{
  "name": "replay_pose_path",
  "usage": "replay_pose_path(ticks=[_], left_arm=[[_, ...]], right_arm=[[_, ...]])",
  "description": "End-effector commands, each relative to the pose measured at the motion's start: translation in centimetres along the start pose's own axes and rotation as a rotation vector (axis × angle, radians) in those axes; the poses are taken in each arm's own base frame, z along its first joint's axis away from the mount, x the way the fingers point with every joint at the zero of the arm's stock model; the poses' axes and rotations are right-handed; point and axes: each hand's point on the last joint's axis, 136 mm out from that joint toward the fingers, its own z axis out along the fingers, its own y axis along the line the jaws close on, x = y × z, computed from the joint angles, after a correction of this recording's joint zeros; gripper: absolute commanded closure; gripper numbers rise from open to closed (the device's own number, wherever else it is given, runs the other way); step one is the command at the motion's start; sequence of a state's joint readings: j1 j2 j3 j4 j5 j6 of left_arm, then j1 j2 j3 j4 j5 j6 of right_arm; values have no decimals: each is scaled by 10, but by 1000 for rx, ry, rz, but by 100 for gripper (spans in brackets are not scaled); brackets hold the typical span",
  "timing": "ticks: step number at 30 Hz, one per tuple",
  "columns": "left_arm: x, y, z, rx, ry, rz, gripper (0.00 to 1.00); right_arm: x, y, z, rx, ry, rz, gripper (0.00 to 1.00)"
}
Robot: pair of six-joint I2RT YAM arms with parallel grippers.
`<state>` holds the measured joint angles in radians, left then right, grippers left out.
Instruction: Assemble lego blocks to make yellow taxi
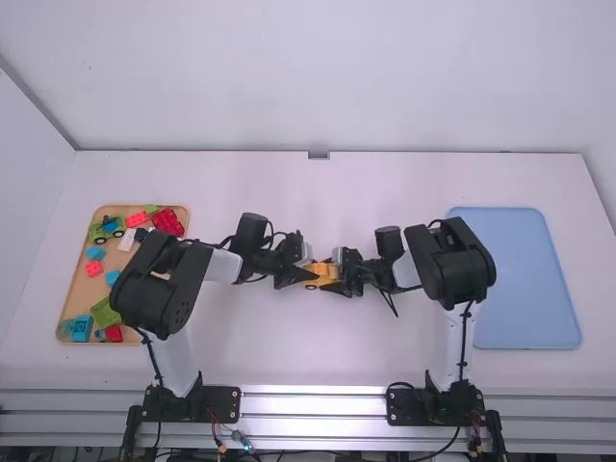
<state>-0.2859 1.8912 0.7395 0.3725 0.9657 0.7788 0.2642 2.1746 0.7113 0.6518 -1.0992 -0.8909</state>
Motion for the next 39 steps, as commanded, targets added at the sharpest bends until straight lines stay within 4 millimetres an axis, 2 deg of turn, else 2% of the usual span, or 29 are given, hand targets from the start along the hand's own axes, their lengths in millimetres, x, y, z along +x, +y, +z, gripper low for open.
replay_pose_path(ticks=[1,7,12,19,29,39], left_arm=[[-15,-13,-1,35,-29,46,99],[-17,-22,3,78,-63,46,99],[-2,-15,7,26,-32,48,98],[-1,-15,10,37,-64,42,98],[10,-12,9,13,-20,65,99],[9,-5,9,-9,-9,76,98]], right_arm=[[12,-1,0,22,42,43,45],[11,-1,0,23,41,42,46],[11,-1,0,20,39,42,45],[11,-1,0,20,38,42,46],[7,2,0,5,19,41,45],[8,2,0,4,20,43,45]])
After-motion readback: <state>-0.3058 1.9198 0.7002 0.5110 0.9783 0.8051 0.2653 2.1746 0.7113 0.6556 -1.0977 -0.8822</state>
